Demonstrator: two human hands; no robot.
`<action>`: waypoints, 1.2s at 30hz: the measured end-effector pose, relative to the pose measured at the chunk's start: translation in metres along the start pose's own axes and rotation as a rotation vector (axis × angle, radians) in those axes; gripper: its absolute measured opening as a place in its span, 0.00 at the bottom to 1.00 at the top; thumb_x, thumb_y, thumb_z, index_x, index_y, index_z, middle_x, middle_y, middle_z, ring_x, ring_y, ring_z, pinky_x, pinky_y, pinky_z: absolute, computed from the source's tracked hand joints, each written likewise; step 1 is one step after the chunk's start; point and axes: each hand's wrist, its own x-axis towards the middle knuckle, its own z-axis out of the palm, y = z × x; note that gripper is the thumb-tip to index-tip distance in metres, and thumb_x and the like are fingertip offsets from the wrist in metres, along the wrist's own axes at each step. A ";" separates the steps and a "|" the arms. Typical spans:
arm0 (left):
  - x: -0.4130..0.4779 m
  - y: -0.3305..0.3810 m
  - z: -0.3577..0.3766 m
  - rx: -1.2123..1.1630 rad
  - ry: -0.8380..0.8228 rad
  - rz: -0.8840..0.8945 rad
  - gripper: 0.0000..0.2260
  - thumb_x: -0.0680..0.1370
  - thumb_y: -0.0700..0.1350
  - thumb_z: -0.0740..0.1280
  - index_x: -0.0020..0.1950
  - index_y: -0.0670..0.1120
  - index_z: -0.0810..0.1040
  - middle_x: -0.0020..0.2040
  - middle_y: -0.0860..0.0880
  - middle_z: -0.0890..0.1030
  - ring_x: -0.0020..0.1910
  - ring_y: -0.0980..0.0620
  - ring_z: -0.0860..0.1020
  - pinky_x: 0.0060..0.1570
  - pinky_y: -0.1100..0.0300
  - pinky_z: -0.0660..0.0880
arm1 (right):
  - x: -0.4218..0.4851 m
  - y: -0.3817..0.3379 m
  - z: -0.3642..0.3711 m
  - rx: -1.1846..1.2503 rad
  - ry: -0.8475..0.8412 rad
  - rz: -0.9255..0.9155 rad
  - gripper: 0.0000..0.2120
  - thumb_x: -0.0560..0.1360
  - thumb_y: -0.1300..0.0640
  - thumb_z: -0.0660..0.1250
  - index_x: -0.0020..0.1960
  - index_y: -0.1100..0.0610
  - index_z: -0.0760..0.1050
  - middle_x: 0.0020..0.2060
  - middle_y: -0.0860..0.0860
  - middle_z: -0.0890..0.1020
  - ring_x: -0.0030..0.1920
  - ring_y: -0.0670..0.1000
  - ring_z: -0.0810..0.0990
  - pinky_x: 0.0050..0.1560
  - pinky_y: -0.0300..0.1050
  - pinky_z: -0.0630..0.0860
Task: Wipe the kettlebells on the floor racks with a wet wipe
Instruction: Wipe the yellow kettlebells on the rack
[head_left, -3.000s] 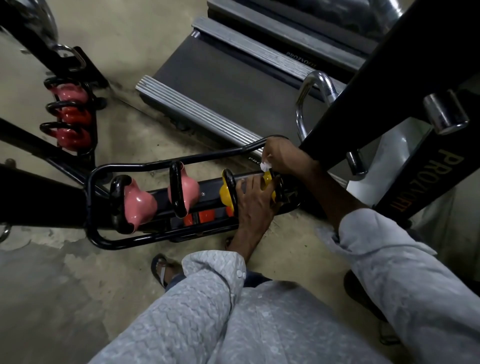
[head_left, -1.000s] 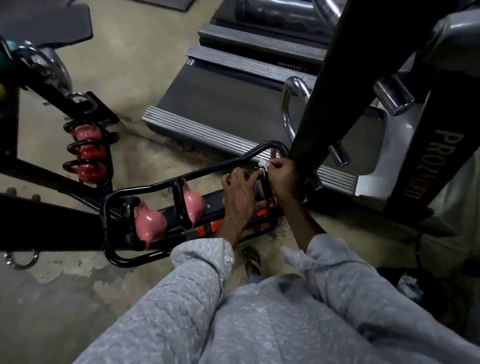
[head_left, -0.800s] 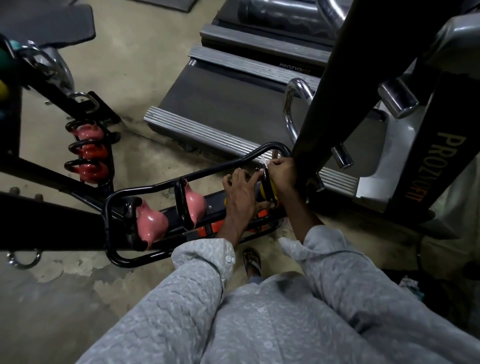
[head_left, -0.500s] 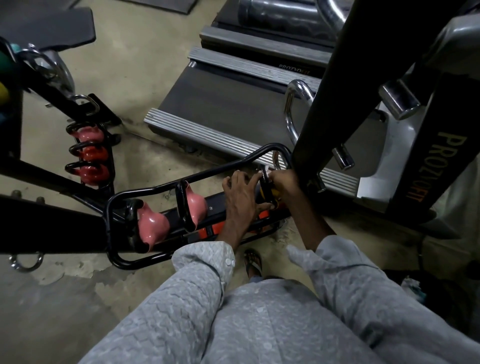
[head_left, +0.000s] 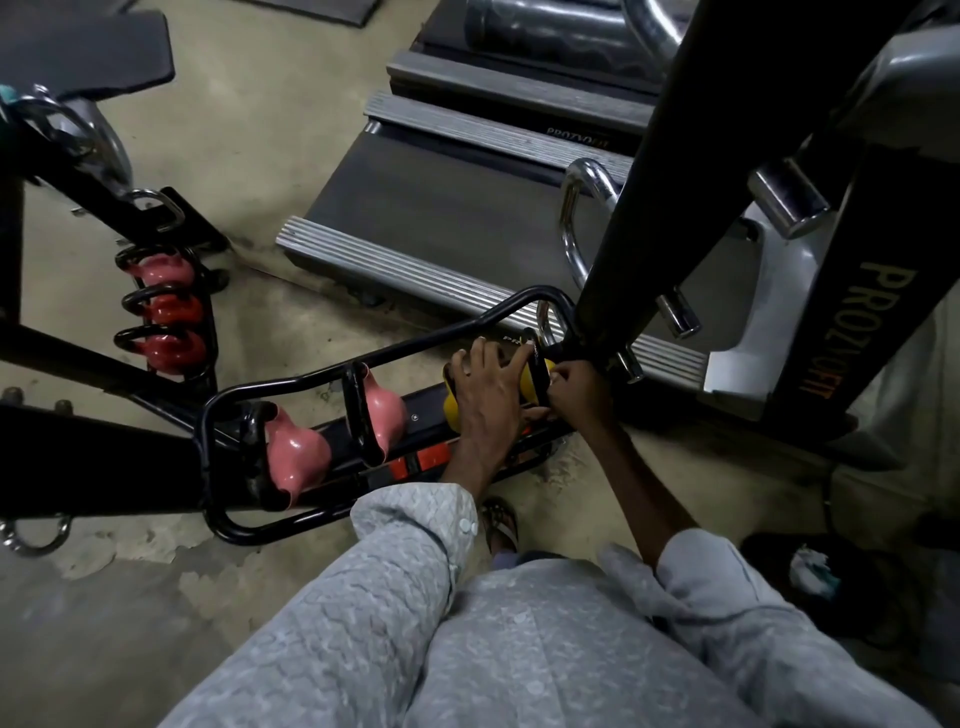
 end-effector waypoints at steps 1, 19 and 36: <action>0.000 0.001 0.000 -0.008 0.008 0.001 0.42 0.61 0.70 0.75 0.72 0.57 0.69 0.60 0.45 0.74 0.65 0.43 0.71 0.65 0.44 0.62 | -0.006 0.003 0.000 0.009 0.047 -0.016 0.08 0.76 0.64 0.64 0.42 0.66 0.79 0.39 0.62 0.82 0.41 0.57 0.78 0.39 0.44 0.66; -0.005 0.006 0.013 -0.137 0.038 -0.028 0.34 0.61 0.53 0.81 0.66 0.55 0.76 0.54 0.47 0.75 0.58 0.45 0.73 0.61 0.46 0.65 | 0.031 -0.048 -0.005 -0.006 0.207 -0.183 0.06 0.74 0.60 0.69 0.46 0.61 0.82 0.42 0.56 0.85 0.44 0.54 0.83 0.45 0.46 0.80; -0.001 0.009 0.004 -0.111 0.073 -0.051 0.38 0.56 0.60 0.81 0.63 0.49 0.78 0.57 0.45 0.77 0.61 0.43 0.73 0.65 0.45 0.63 | 0.073 -0.108 -0.018 -0.896 -0.244 -0.484 0.09 0.76 0.61 0.68 0.55 0.65 0.76 0.52 0.63 0.82 0.54 0.64 0.82 0.51 0.52 0.78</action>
